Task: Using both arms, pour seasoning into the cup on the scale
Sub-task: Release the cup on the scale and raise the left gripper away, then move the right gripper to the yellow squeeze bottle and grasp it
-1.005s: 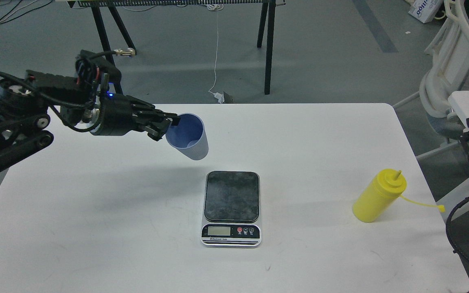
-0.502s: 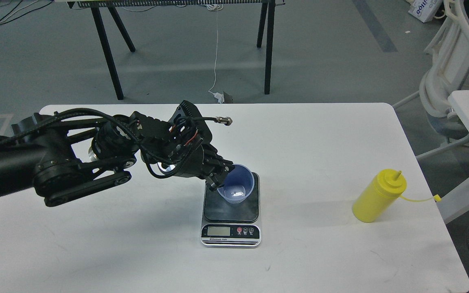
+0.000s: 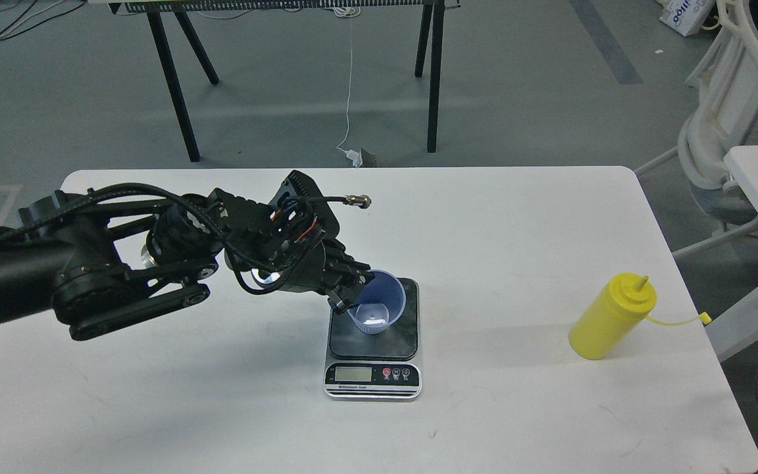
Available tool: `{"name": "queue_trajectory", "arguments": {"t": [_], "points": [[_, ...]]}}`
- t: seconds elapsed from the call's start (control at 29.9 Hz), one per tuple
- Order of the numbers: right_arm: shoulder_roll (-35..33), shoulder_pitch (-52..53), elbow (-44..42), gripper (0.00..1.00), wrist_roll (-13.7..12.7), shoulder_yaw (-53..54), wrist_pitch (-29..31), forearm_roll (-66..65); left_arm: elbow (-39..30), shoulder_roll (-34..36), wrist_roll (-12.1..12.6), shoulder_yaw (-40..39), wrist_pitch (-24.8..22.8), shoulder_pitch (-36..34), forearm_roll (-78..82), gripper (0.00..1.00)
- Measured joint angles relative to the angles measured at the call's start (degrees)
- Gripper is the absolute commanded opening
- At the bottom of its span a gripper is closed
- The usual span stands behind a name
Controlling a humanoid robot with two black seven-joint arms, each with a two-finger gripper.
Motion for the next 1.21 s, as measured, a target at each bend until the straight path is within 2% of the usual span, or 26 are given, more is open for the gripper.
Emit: {"name": "queue_trajectory", "arguments": {"t": [0.03,0.07,0.13,0.17,0.4,0.54,0.64,0.84,1.04,1.21], "points": [[0.00,0.00,0.00,0.99,0.00,0.01,0.00,0.00,0.01,0.08,-0.01,0.00,0.00,0.00,-0.07,0.29],[0.00,0.00,0.00,0.99,0.00,0.01,0.00,0.00,0.01,0.15,-0.05,0.00,0.00,0.00,-0.10,0.43],[0.01,0.00,0.00,0.99,0.00,0.01,0.00,0.00,0.01,0.33,-0.09,-0.02,0.00,0.09,-0.21,0.76],[0.04,0.00,0.00,0.99,0.00,0.02,0.00,0.00,0.01,0.38,-0.10,-0.06,0.00,0.27,-0.25,0.81],[0.08,-0.34,0.00,0.99,0.00,0.02,0.00,0.00,0.20,0.89,0.09,-1.78,0.00,0.43,-3.16,0.84],[-0.08,-1.56,0.18,0.99,0.39,0.27,0.00,0.27,0.34,3.09,0.07,-8.97,0.00,0.34,-11.26,0.90],[-2.03,-2.55,0.16,0.99,0.92,1.01,0.00,0.35,1.96,3.91,-0.33,-15.26,0.00,0.35,-23.09,0.94],[-5.12,-3.09,-1.02,0.99,1.22,1.30,0.00,0.19,11.64,3.11,-0.56,-26.05,2.79,0.43,-56.21,0.99],[-5.27,-5.24,-1.41,0.99,0.45,0.01,0.00,0.17,27.15,0.01,-0.92,-32.99,7.24,0.24,-82.55,1.00],[-5.27,-13.45,5.99,0.99,0.26,-0.32,0.00,1.06,34.66,-1.43,-3.50,-33.93,7.32,2.04,-94.62,1.00]]}}
